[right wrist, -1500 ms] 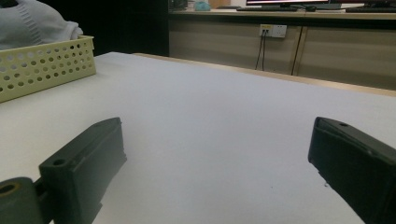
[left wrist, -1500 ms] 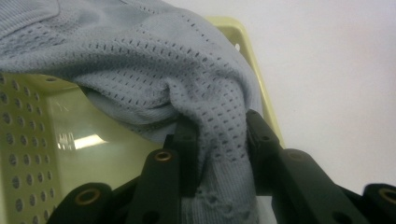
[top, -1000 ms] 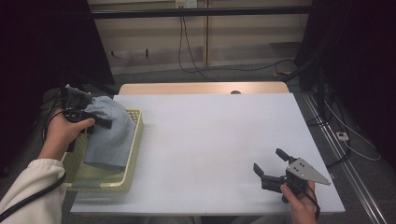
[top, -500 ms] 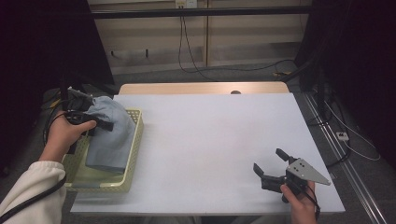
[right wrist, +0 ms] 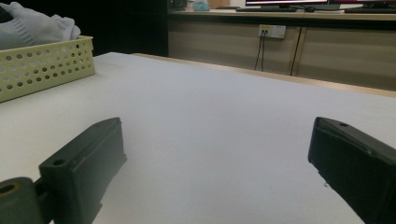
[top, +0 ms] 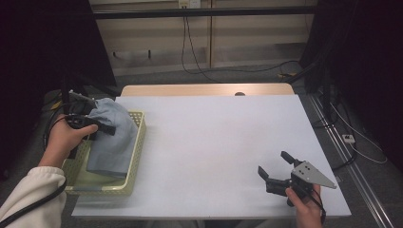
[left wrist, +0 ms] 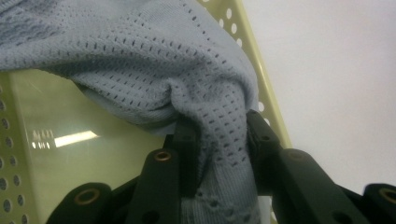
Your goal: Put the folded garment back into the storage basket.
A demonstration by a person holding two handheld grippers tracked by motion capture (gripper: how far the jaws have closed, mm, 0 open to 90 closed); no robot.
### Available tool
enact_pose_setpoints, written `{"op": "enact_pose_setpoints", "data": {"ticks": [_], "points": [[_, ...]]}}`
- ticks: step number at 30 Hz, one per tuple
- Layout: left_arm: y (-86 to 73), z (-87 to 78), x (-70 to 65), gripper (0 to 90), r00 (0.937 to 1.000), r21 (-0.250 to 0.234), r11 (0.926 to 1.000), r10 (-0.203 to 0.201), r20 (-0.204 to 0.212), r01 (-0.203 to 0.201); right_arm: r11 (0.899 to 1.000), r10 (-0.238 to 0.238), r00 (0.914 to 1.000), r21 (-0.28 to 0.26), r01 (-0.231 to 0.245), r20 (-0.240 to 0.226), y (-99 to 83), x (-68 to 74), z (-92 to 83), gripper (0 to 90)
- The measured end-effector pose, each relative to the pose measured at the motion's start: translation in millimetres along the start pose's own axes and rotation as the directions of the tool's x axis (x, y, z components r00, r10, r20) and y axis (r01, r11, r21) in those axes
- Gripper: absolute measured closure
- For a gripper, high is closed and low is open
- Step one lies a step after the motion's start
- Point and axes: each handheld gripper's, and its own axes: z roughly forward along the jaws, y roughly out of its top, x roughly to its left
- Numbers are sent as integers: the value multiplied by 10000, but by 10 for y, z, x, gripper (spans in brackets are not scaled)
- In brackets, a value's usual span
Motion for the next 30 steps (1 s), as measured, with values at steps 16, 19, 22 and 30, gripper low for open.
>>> {"op": "enact_pose_setpoints", "data": {"ticks": [16, 19, 22, 30], "points": [[-40, -1, 1, 709, 9999, 119, 9998, 141, 91, -142, 10000, -16, 10000, 2, 16, -5, 0, 0, 1, 37], [-52, 1, -6, 709, 9999, 83, 9999, 121, 121, -122, 10000, -13, 10000, -15, 13, -16, 1, 2, 0, 37], [-66, 8, -13, 709, 9998, 140, 9998, 160, 152, -162, 10000, -11, 10000, -5, 11, 15, 1, -1, -2, 37], [-97, 21, -14, 707, 9998, 135, 9999, 42, 200, -45, 10000, -22, 10000, -10, 22, 12, 2, 0, -2, 37]]}}
